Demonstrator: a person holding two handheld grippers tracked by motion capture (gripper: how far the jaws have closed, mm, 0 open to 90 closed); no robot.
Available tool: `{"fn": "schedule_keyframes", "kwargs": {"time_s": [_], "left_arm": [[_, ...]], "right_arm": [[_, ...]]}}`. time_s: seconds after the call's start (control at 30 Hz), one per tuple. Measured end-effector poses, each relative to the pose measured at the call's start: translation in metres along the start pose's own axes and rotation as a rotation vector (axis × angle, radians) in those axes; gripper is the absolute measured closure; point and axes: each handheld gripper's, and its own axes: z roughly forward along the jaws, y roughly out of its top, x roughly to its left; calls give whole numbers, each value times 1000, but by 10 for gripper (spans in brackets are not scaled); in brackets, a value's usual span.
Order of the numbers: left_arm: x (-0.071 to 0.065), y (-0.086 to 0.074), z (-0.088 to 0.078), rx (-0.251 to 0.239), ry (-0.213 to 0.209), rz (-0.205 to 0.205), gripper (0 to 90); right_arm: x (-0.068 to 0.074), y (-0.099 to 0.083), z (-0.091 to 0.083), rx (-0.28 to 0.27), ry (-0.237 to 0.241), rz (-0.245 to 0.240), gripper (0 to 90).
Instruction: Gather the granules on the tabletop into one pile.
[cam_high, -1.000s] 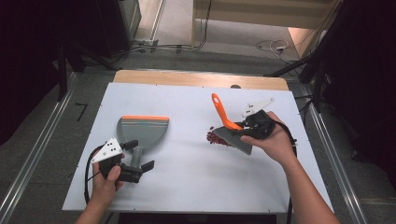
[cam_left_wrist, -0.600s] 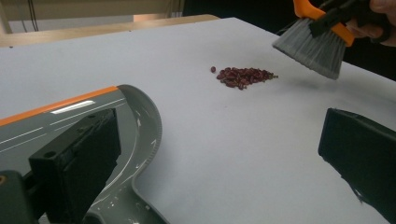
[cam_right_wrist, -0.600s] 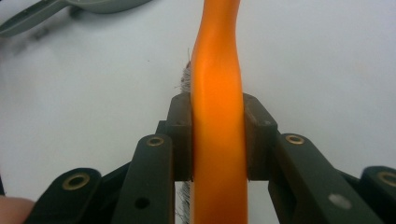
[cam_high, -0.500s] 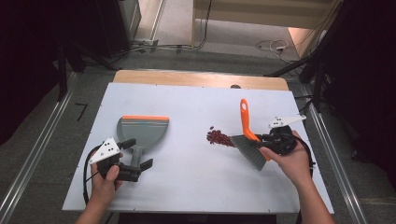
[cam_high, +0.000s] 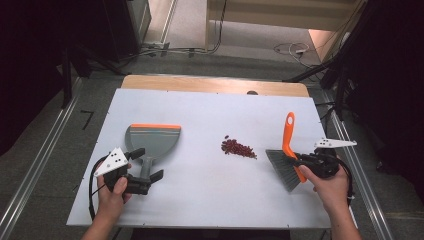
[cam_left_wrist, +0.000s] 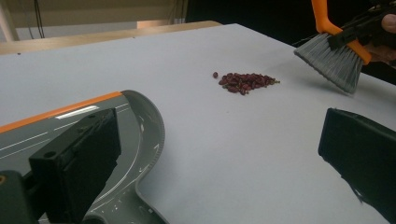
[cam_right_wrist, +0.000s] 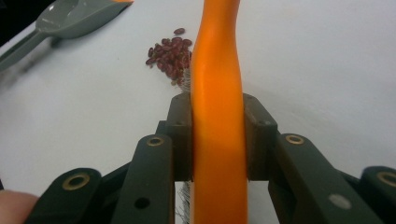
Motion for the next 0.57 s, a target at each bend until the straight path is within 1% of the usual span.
{"fn": "schedule_keyframes", "kwargs": {"time_s": [0.03, 0.2, 0.33, 0.57], "left_arm": [[0, 0, 0, -2, -1, -1, 0], [-2, 0, -1, -1, 2, -1, 0], [-2, 0, -1, -4, 9, -2, 0], [-1, 0, 0, -4, 12, -3, 0]], "right_arm": [[-3, -2, -2, -5, 3, 14, 678], [-13, -10, -10, -22, -4, 51, 678], [-19, -13, -13, -35, -6, 61, 678], [-20, -13, -13, -41, -3, 65, 678]]}}
